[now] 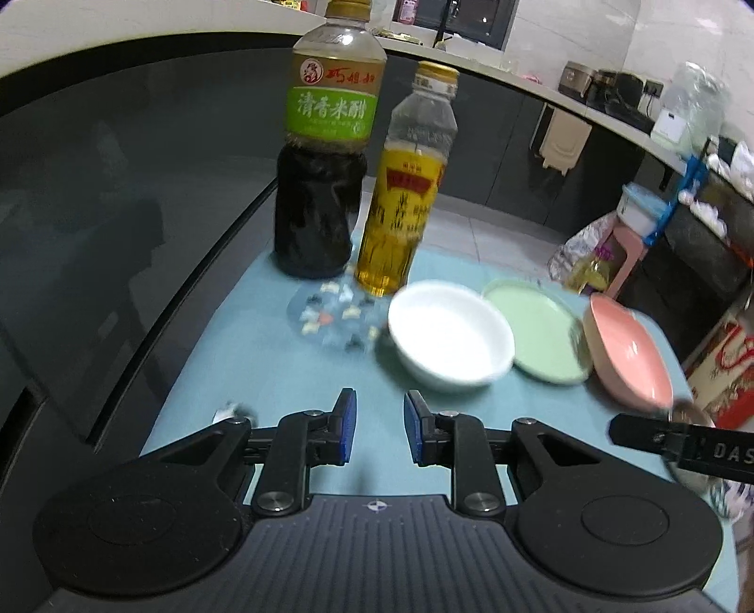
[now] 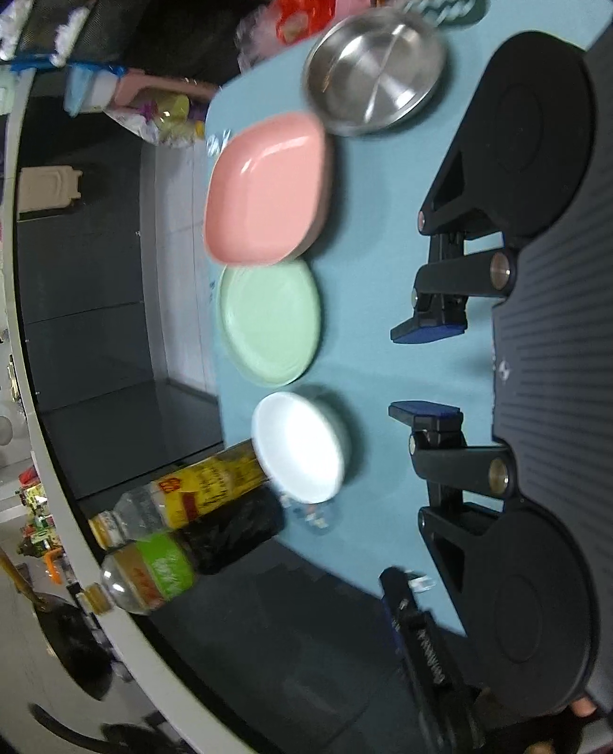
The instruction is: Organize plates and bowls
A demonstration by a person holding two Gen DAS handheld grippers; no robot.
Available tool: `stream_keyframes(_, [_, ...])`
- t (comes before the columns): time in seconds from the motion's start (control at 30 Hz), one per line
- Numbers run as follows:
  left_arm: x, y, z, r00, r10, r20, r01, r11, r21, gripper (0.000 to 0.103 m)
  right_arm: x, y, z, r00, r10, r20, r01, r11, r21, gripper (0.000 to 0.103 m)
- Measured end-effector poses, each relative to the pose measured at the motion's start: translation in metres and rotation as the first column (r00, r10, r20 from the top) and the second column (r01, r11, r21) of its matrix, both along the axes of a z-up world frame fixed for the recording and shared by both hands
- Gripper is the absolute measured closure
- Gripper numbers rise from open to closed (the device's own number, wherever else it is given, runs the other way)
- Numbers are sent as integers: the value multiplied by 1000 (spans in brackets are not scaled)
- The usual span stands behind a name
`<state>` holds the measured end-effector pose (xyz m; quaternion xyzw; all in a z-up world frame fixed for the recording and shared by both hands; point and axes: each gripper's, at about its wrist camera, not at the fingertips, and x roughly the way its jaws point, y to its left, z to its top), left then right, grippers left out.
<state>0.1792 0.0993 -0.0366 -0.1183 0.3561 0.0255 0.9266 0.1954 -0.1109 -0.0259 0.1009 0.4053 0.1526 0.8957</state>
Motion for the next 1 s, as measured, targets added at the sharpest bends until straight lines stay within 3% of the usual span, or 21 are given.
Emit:
stream_keyframes(0.23, [54, 7, -10, 1000, -1, 1, 1, 998, -69, 82, 56, 20, -7, 999, -27, -32, 28, 998, 58, 91])
stream_keyframes(0.6, [99, -9, -54, 992, -69, -109, 63, 996, -58, 85, 103, 42, -44, 992, -9, -124, 15, 999, 44, 87])
stream_keyframes(0.63, [97, -11, -55, 992, -75, -102, 70, 996, -49, 86, 105, 45, -48, 991, -1, -132, 7, 999, 39, 87])
stream_keyframes(0.67, [95, -13, -53, 992, -79, -94, 76, 997, -33, 88, 106, 49, -51, 990, 30, -139, -27, 999, 23, 100])
stream_keyframes(0.7, [91, -16, -51, 993, -75, -96, 74, 997, -12, 89, 104, 53, -51, 989, 63, -137, -62, 998, 11, 103])
stream_keyframes(0.8, [70, -19, -35, 993, -79, -87, 78, 997, -25, 88, 86, 51, -39, 993, 65, -100, -68, 997, -29, 103])
stream_keyframes(1.0, [12, -33, 2, 993, -114, 23, 114, 993, -6, 88, 31, 31, 0, 996, 83, -14, -84, 996, -24, 103])
